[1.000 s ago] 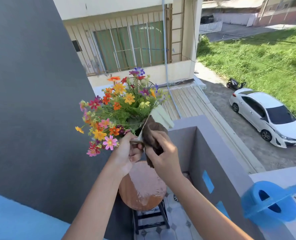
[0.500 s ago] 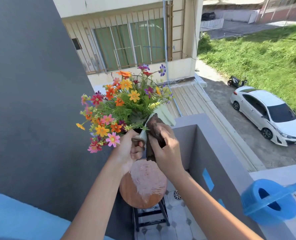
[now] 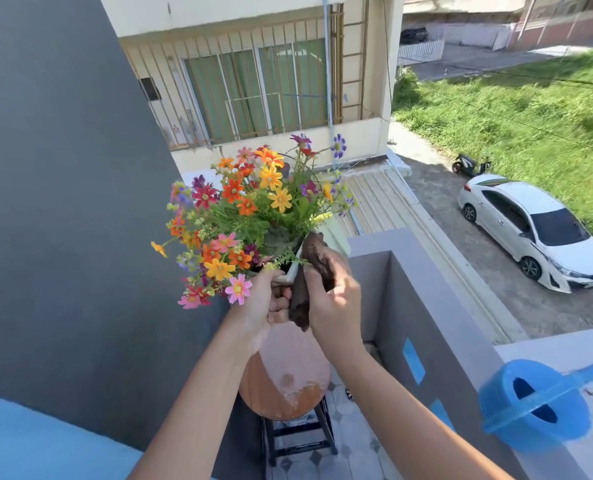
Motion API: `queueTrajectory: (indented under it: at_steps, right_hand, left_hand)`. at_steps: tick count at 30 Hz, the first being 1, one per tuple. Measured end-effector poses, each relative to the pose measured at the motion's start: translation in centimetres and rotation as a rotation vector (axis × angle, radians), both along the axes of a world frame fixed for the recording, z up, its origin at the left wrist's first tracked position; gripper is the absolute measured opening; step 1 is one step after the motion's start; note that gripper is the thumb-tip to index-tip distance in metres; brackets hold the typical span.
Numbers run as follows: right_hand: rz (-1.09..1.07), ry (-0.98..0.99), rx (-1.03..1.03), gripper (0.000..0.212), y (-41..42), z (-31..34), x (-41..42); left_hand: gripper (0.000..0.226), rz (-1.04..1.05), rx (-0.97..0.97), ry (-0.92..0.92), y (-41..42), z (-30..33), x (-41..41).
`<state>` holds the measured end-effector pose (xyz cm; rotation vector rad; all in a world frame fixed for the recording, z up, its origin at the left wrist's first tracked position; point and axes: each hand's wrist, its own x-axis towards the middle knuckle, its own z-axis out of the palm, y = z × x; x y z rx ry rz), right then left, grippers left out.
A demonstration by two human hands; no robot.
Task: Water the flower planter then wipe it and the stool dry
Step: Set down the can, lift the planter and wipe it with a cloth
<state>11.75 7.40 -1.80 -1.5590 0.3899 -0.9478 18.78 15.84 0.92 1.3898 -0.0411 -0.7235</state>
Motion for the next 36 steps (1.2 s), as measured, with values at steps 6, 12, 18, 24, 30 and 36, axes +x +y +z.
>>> queueTrajectory:
  at_steps: [6,12,18,24,30,36]
  right_hand:
    - [-0.186,-0.048,-0.053,0.023,-3.7,2.1,2.5]
    - [-0.312,0.178,0.019,0.009,-7.2,-1.3,2.8]
    - [-0.224,0.128,0.037,0.018,-4.2,-1.3,2.7]
    - [0.041,-0.018,0.142,0.012,0.0,-0.1,0.0]
    - [-0.076,-0.107,0.271,0.013,-2.6,2.4,2.3]
    - [-0.238,0.034,0.079,0.02,-7.9,1.3,3.3]
  left_hand:
    - [0.028,-0.098,-0.081,0.074,1.1,0.1,-0.5]
    - [0.027,-0.091,-0.147,0.122,1.6,0.8,0.0]
    - [0.029,-0.043,-0.147,0.087,0.4,0.8,0.4]
    - [0.025,-0.047,-0.086,0.042,0.0,0.4,0.9]
    - [0.031,-0.089,-0.071,0.054,0.1,0.3,-0.3]
    - [0.024,-0.161,-0.098,0.087,1.3,0.2,-0.4]
